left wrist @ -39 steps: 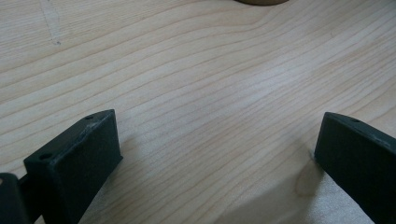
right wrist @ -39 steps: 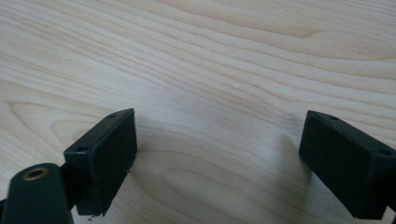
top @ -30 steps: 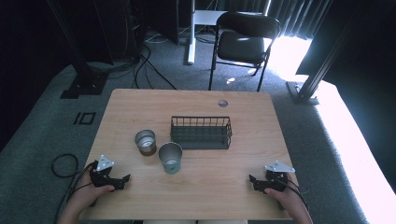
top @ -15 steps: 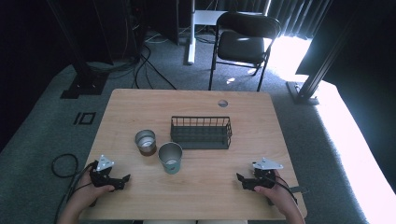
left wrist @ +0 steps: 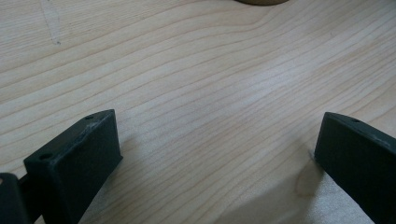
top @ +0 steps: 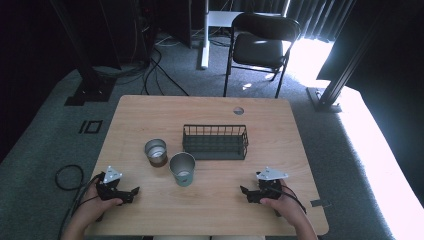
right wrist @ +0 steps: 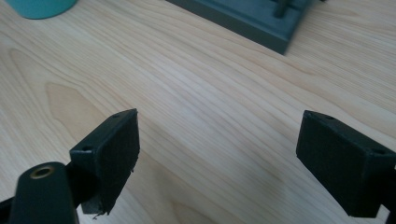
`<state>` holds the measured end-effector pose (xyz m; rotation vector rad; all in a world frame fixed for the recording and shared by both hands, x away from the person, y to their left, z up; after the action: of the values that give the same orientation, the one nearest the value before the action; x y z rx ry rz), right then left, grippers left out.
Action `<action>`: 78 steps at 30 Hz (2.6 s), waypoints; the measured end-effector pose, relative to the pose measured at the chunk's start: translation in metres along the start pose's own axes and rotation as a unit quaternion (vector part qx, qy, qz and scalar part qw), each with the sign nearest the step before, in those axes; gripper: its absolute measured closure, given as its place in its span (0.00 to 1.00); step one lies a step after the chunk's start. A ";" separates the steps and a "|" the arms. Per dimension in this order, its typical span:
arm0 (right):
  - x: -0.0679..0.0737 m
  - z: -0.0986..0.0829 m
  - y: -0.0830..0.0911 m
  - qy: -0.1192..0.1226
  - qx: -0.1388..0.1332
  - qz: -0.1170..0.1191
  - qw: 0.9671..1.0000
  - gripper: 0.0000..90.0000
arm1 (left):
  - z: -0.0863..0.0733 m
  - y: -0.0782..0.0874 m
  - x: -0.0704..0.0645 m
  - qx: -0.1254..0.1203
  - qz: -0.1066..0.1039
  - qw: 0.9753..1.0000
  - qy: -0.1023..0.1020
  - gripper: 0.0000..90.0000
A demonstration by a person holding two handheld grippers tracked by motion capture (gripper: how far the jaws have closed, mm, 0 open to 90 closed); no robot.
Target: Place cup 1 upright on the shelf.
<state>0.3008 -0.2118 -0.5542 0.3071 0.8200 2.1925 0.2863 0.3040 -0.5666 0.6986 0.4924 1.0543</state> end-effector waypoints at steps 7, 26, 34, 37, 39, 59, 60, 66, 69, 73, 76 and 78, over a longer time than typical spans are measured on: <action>0.016 0.010 -0.009 0.011 -0.010 0.025 1.000 0.14 | 0.000 0.000 0.000 0.000 0.000 1.000 0.000 0.01; 0.043 0.040 -0.027 0.041 -0.034 0.063 0.997 0.14 | 0.000 0.000 0.000 0.000 0.000 1.000 0.000 0.01; 0.057 0.055 -0.035 0.056 -0.053 0.085 0.993 0.14 | 0.000 0.000 0.000 0.000 0.000 1.000 0.000 0.01; 0.063 0.061 -0.039 0.060 -0.061 0.092 0.992 0.14 | 0.000 0.000 0.000 0.000 0.000 1.000 0.000 0.01; 0.066 0.064 -0.041 0.065 -0.070 0.099 0.991 0.14 | 0.000 0.000 0.000 0.000 0.000 1.000 0.000 0.01; 0.099 0.099 -0.068 0.092 -0.112 0.138 0.980 0.14 | 0.000 0.000 0.000 0.000 0.000 1.000 0.000 0.01; 0.100 0.100 -0.070 0.092 -0.114 0.140 0.979 0.14 | 0.000 0.000 0.000 0.000 0.000 1.000 0.000 0.01; 0.109 0.105 -0.079 0.100 -0.115 0.147 0.977 0.14 | 0.000 0.000 0.000 0.000 0.000 1.000 0.000 0.01; 0.111 0.107 -0.082 0.102 -0.118 0.148 0.977 0.14 | 0.000 0.000 0.000 0.000 0.000 1.000 0.000 0.01; 0.113 0.111 -0.086 0.094 -0.129 0.148 0.976 0.14 | 0.000 0.000 0.000 0.000 0.000 1.000 0.000 0.01; 0.115 0.114 -0.089 0.095 -0.132 0.148 0.976 0.14 | 0.000 0.000 0.000 0.000 0.000 1.000 0.000 0.01; 0.116 0.115 -0.091 0.099 -0.131 0.146 0.976 0.14 | 0.000 0.000 0.000 0.000 0.000 1.000 0.000 0.01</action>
<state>0.3259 -0.0279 -0.5292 0.0808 0.6076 2.6066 0.2863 0.3040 -0.5666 0.6987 0.4921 1.0540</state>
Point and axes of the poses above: each handheld gripper's, and its own axes: y roughly backward along the jaws, z roughly out of its top, x roughly to its left, the point moved 1 cm from there along -y, roughly forward along the jaws, and after that the axes turned 4 degrees about y, right-handed, at the moved point
